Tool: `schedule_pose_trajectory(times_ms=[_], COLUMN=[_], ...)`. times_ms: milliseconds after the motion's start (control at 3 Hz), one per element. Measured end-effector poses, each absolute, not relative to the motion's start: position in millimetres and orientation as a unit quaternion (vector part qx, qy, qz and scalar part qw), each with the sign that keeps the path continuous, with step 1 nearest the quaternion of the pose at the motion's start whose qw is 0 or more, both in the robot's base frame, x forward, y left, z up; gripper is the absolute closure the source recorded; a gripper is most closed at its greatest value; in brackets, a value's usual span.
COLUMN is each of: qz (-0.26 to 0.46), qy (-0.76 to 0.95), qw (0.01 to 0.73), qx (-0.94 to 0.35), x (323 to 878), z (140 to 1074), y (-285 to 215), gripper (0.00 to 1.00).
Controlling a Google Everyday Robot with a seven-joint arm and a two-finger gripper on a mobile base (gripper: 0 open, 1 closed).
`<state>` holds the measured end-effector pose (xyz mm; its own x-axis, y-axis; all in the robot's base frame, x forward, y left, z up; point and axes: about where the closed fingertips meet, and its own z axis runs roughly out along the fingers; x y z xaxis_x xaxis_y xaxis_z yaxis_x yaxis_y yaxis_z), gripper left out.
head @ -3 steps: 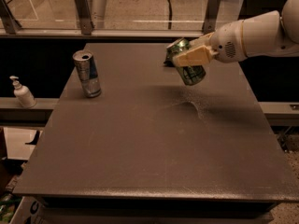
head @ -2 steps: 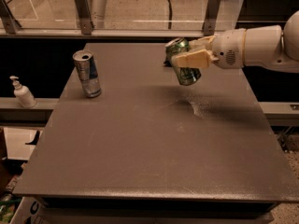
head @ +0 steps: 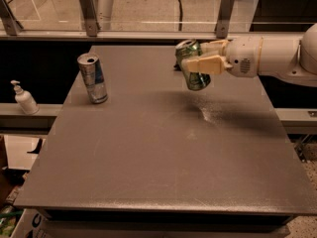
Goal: Place green can upright
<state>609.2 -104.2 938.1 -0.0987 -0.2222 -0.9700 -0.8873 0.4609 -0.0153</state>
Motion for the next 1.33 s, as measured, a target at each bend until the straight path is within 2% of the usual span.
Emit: schedule_pose_trajectory(times_ms=[1333], qz=[0.337], qy=[0.603], qw=[0.569], qx=[-0.446], x=[604.3], z=[909.2], y=[-125.7], gripper=[1.0])
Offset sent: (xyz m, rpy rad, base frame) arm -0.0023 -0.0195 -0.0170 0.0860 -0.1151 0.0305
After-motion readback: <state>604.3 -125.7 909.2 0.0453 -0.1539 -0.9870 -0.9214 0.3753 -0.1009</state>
